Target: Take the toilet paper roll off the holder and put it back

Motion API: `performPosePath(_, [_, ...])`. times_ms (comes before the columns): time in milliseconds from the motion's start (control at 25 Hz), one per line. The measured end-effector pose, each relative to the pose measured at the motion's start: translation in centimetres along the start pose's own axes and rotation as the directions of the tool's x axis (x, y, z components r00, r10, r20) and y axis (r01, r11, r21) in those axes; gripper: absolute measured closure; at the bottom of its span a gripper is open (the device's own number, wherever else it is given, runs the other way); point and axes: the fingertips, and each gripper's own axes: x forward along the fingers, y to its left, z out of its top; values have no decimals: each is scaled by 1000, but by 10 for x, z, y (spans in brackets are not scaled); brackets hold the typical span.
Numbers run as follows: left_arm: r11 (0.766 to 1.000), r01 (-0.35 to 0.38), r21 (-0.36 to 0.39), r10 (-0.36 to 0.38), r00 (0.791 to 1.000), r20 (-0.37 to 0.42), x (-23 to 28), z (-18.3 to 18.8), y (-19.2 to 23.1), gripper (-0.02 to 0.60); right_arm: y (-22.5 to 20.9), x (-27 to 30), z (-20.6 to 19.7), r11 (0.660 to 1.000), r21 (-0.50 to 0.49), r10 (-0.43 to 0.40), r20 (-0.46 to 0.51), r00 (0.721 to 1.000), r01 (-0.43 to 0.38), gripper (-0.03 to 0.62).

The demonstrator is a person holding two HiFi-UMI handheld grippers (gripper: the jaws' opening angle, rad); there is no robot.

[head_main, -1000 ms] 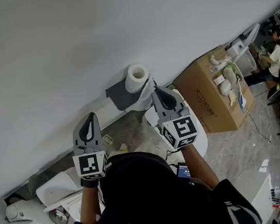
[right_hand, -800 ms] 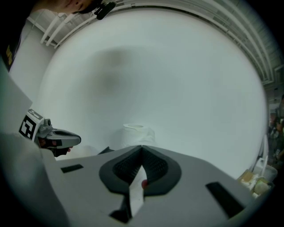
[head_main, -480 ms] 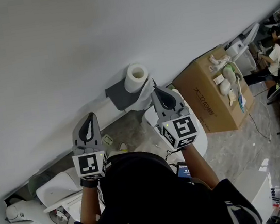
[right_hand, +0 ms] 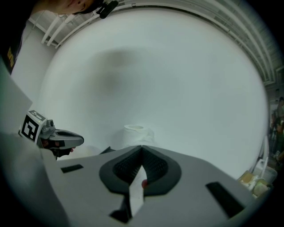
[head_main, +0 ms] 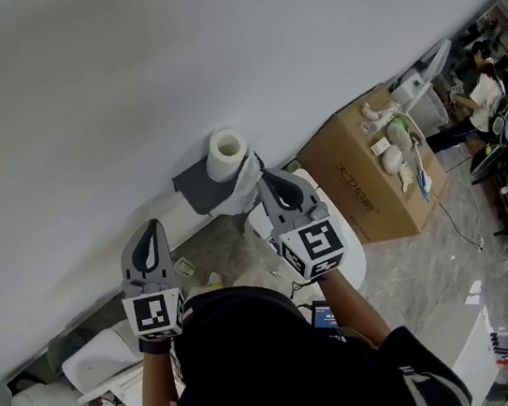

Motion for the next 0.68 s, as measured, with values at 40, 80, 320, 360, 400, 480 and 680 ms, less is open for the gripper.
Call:
performPosePath(40, [1000,1,-1,-1,1000,-1,0,0,-1,569,-1,-1,0,1000,2,0,-1,1000,0,600])
performPosePath(80, [1000,3,-1,-3,1000,-1,1,0,-2,569,-2,-2,1,1000,3,-1,-1,1000,1,600])
performPosePath(320, [1000,12,-1,-12,1000,2,6,-3,-1,569,-4,0,1,1000,4,-8,10,1000,8,600])
performPosePath(360, [1000,10,-4,-10,1000,-1,5,-4,0,569,-4,0,1,1000,4,-8,10,1000,8,600])
performPosePath(400, [1000,8,-6,-8,1000,-5,3,-5,0,569,-3,-1,1,1000,4,-7,8,1000,7,600])
performPosePath(480, [1000,5,-9,-5,1000,-10,-1,-6,0,569,-1,-3,2,1000,4,-3,6,1000,3,600])
performPosePath(680, [1000,-8,-13,9,999,38,6,9,-4,569,-13,-3,20,998,-52,36,7,999,-35,600])
